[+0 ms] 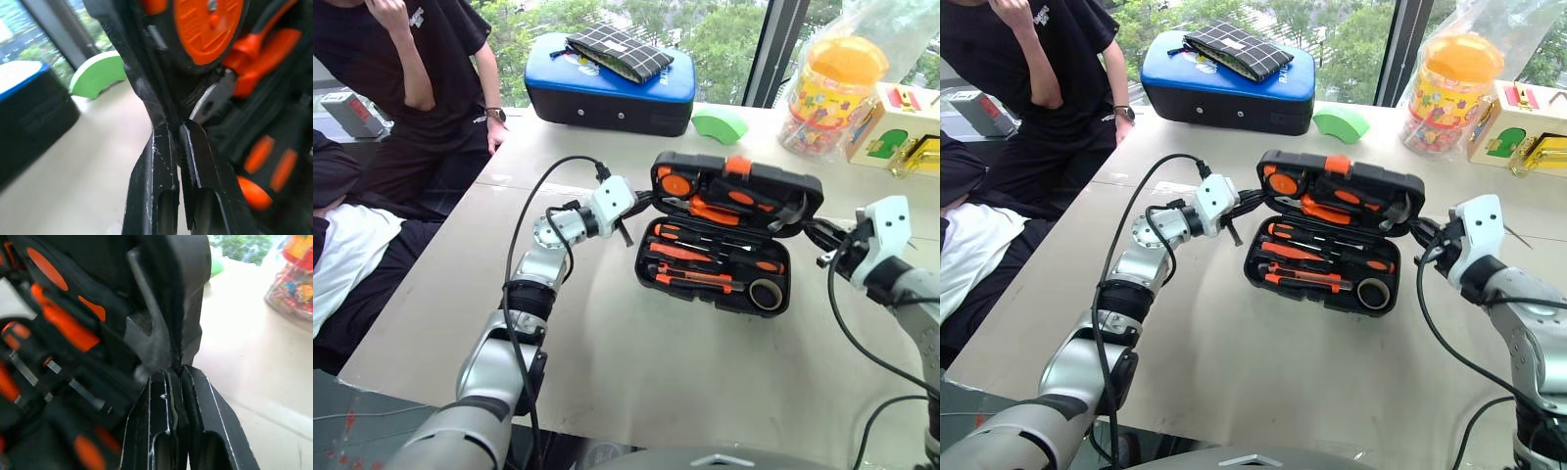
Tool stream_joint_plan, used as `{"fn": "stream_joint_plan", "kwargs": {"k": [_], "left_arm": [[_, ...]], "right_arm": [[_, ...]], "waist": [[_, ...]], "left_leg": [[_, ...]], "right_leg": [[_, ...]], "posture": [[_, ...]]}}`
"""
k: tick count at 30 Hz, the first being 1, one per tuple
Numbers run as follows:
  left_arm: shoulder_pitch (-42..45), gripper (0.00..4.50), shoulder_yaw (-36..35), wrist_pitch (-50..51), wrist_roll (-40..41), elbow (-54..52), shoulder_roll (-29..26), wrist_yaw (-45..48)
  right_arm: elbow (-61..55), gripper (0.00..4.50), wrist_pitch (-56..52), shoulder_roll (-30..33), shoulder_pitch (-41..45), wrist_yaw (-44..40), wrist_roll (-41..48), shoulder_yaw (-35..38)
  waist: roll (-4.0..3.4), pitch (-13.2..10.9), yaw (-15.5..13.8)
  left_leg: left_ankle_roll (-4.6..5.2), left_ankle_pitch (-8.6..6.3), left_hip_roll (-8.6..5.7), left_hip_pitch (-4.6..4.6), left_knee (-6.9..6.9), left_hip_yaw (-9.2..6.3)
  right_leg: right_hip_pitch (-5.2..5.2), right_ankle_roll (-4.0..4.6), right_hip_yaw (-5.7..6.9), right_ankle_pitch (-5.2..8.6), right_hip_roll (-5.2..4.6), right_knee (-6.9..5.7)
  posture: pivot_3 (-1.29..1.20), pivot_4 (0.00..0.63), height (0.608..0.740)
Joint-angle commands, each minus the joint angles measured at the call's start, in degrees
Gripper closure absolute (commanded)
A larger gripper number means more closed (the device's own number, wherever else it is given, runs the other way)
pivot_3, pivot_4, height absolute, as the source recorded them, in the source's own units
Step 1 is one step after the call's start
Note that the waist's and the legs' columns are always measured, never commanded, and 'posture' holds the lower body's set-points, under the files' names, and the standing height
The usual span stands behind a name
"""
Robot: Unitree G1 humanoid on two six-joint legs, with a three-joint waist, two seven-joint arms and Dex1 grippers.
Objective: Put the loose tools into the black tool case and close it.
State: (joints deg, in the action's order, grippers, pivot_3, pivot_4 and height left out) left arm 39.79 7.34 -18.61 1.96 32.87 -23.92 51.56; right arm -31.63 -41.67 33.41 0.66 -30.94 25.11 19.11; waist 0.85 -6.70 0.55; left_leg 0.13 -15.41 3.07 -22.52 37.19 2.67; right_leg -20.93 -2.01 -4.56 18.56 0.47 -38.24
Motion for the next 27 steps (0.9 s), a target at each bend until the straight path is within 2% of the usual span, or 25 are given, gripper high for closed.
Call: {"fn": "stream_joint_plan", "kwargs": {"k": [1, 3, 4, 5, 8, 9, 10, 11, 12, 14, 17, 21, 23, 27], "left_arm": [[-3.4, 3.55, -1.7, 21.1, 8.9, -10.9, -9.8, 14.6], [-4.8, 2.59, -3.5, 33.8, 14.5, -14.9, -16.5, 21.1], [-5.2, 2.48, -4.0, 38.2, 16.4, -16.3, -18.4, 22.7], [-5.2, 2.48, -4.7, 43.5, 19.1, -17.6, -20.6, 24.8], [-5.6, 2.48, -5.7, 52.1, 24.3, -22.1, -24.0, 29.1], [-5.5, 2.95, -6.0, 55.2, 26.3, -24.4, -24.1, 29.4], [-5.5, 3.06, -5.9, 57.8, 28.2, -26.9, -24.1, 29.9], [-5.9, 3.39, -5.5, 59.0, 29.0, -29.3, -23.9, 29.7], [-6.3, 3.83, -5.1, 59.8, 29.5, -31.3, -23.6, 29.5], [-7.0, 4.34, -4.3, 60.4, 29.7, -33.9, -23.2, 28.7], [-7.3, 4.34, -3.3, 60.7, 29.6, -36.9, -21.7, 27.0], [-6.2, 4.34, -1.2, 59.4, 28.3, -38.4, -18.6, 24.5], [-5.6, 4.34, 0.0, 58.1, 27.3, -38.4, -17.7, 24.0], [-3.2, 4.34, 2.6, 54.9, 24.9, -35.9, -15.0, 23.2]], "right_arm": [[-9.6, 3.61, 2.4, 5.6, -11.1, -7.1, 1.0, 5.3], [-12.7, 2.6, 3.2, 7.4, -18.5, -9.5, 0.6, 9.6], [-13.4, 2.08, 3.7, 7.8, -20.6, -9.8, 0.3, 10.8], [-14.6, 2.08, 2.9, 7.8, -23.3, -11.0, 2.2, 12.9], [-17.2, 2.86, 0.3, 7.7, -27.8, -13.4, 7.6, 16.7], [-18.5, 3.46, -0.5, 8.4, -29.5, -14.9, 9.1, 16.5], [-19.9, 3.76, -1.6, 9.4, -31.1, -16.3, 10.7, 15.6], [-21.3, 4.23, -3.1, 10.3, -31.7, -16.9, 12.5, 13.6], [-22.2, 4.5, -4.1, 11.1, -31.6, -16.6, 13.4, 11.4], [-22.6, 4.5, -5.8, 12.5, -30.0, -14.6, 13.1, 6.9], [-21.5, 4.5, -8.4, 14.0, -26.4, -10.5, 9.8, -1.7], [-16.1, 4.5, -10.7, 11.3, -17.3, -1.7, 3.8, -11.9], [-12.9, 4.5, -12.4, 9.3, -12.5, 2.7, 1.2, -14.4], [-7.9, 4.5, -19.3, 1.9, -2.5, 11.2, 0.5, -14.1]], "waist": [[-0.01, 0.0, 0.2], [-0.02, 0.0, 0.8], [-0.01, 0.0, 1.0], [-0.01, 0.0, 1.0], [0.0, 0.0, 0.9], [0.01, 0.0, 0.8], [0.03, -0.1, 0.6], [0.09, -0.2, 0.5], [0.17, -0.2, 0.5], [0.24, -0.2, 0.5], [0.24, -0.2, 0.7], [0.28, -0.2, 0.4], [0.28, -0.2, 0.3], [0.36, -0.3, 0.5]], "left_leg": [[0.01, 0.0, 0.0, -0.03, -0.02, -0.03], [0.01, -0.01, 0.11, 0.0, -0.08, -0.07], [0.0, -0.01, 0.19, -0.04, -0.09, -0.11], [0.0, 0.0, 0.23, -0.02, -0.07, -0.16], [0.22, -0.13, 0.22, 0.12, 0.03, -0.2], [0.25, -0.15, 0.18, 0.17, 0.08, -0.2], [0.26, -0.15, 0.17, 0.21, 0.12, -0.2], [0.28, -0.16, 0.15, 0.41, 0.16, -0.16], [0.3, -0.16, 0.13, 0.61, 0.13, -0.16], [0.3, -0.17, 0.16, 0.77, 0.11, -0.22], [0.31, -0.18, 0.16, 0.76, 0.09, -0.19], [0.31, -0.18, 0.15, 0.67, 0.07, -0.28], [0.31, -0.18, 0.13, 0.63, 0.08, -0.27], [0.31, -0.18, 0.14, 0.61, 0.06, -0.17]], "right_leg": [[0.0, 0.0, 0.01, 0.0, 0.01, 0.01], [0.01, 0.02, 0.03, 0.02, 0.21, 0.09], [0.01, 0.02, 0.02, 0.02, 0.31, 0.19], [0.04, 0.02, 0.07, 0.02, 0.34, 0.18], [0.27, 0.0, 0.11, 0.04, 0.29, 0.18], [0.33, 0.0, 0.1, 0.04, 0.25, 0.17], [0.4, 0.0, 0.1, 0.04, 0.24, 0.18], [0.61, -0.01, 0.06, 0.04, 0.2, 0.18], [0.82, -0.01, 0.05, 0.05, 0.17, 0.22], [1.02, 0.01, 0.07, 0.06, 0.21, 0.27], [0.99, 0.01, -0.04, 0.06, 0.22, 0.28], [0.88, 0.03, -0.13, 0.06, 0.29, 0.31], [0.84, 0.03, -0.17, 0.06, 0.3, 0.32], [0.79, 0.03, -0.23, 0.05, 0.34, 0.33]], "posture": [[0.0, 0.15, 0.74], [0.0, 0.15, 0.74], [0.0, 0.15, 0.74], [0.0, 0.15, 0.74], [0.0, 0.15, 0.74], [0.0, 0.15, 0.74], [0.0, 0.15, 0.74], [0.0, 0.15, 0.74], [0.0, 0.15, 0.74], [0.0, 0.15, 0.74], [0.0, 0.15, 0.74], [0.0, 0.15, 0.74], [0.0, 0.15, 0.74], [0.0, 0.15, 0.74]]}}
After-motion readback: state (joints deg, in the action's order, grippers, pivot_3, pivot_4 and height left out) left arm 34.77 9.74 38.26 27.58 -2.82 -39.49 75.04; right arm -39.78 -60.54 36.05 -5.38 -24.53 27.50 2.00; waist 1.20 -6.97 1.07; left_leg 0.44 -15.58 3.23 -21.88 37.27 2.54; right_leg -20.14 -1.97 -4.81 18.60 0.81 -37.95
